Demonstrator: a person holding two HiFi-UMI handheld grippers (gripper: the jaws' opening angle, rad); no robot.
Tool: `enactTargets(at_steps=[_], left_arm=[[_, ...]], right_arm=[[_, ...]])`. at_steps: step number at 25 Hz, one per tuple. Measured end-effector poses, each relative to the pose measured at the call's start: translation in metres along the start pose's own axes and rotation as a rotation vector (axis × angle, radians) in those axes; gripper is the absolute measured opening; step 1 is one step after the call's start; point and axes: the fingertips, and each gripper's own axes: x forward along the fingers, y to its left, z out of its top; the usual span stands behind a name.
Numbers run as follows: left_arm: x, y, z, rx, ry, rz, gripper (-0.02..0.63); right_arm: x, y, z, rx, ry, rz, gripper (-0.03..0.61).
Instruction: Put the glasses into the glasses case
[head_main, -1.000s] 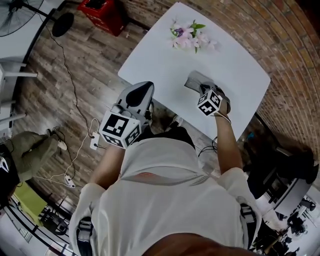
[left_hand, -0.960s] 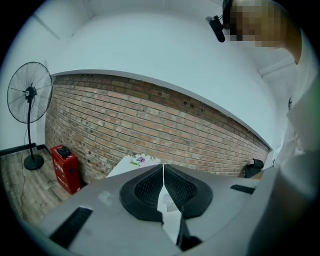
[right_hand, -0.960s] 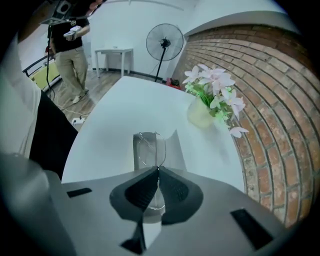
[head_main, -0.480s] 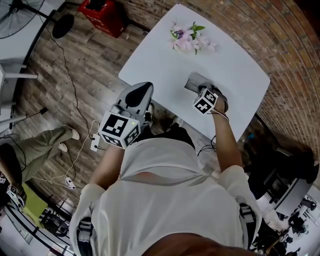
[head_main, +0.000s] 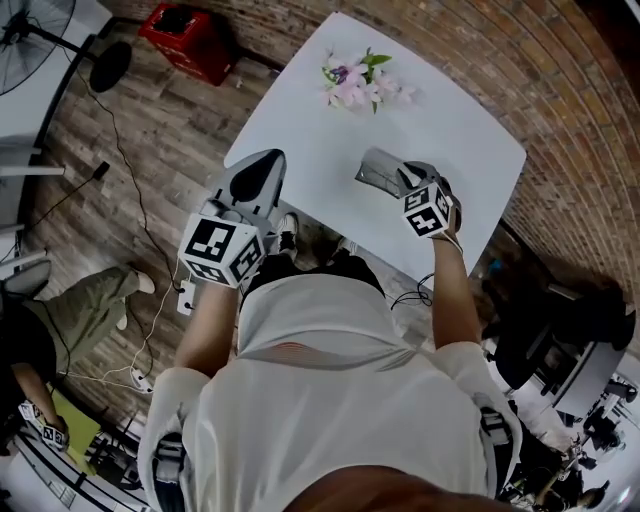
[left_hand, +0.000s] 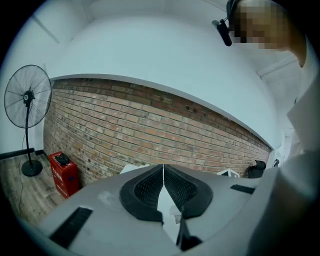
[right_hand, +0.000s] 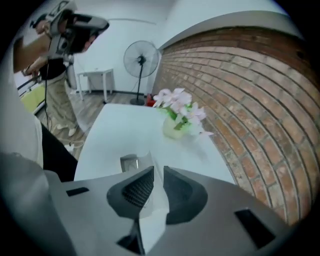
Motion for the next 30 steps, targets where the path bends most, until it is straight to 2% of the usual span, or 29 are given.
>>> enactTargets(at_steps=[2, 4, 7, 11, 17, 22, 26, 30], left_arm=[[0.006, -0.003, 0.008, 0.006, -0.011, -0.015, 0.018], [0.014, -0.009, 0.015, 0.015, -0.024, -0.043, 0.018], [0.032, -0.023, 0.029, 0.032, -0.056, -0.110, 0.018], [0.051, -0.048, 0.046, 0.055, -0.092, -0.193, 0.018], [0.073, -0.085, 0.067, 0.104, -0.121, -0.310, 0.018], [0.083, -0.118, 0.079, 0.143, -0.135, -0.378, 0.018], [0.088, -0.137, 0.088, 0.171, -0.139, -0.421, 0.018], [0.090, -0.144, 0.090, 0.190, -0.131, -0.437, 0.018]], right_arm=[[-0.031, -0.019, 0.014, 0.068, -0.077, -0.061, 0.085], [-0.065, -0.035, 0.030, 0.082, -0.148, -0.144, 0.053], [-0.116, -0.056, 0.053, 0.113, -0.253, -0.248, 0.051], [-0.179, -0.070, 0.079, 0.222, -0.407, -0.315, 0.051], [-0.257, -0.083, 0.090, 0.315, -0.563, -0.483, 0.051], [-0.307, -0.093, 0.078, 0.545, -0.770, -0.467, 0.051], [-0.325, -0.098, 0.060, 0.587, -0.782, -0.531, 0.051], [-0.322, -0.099, 0.053, 0.626, -0.797, -0.535, 0.051]])
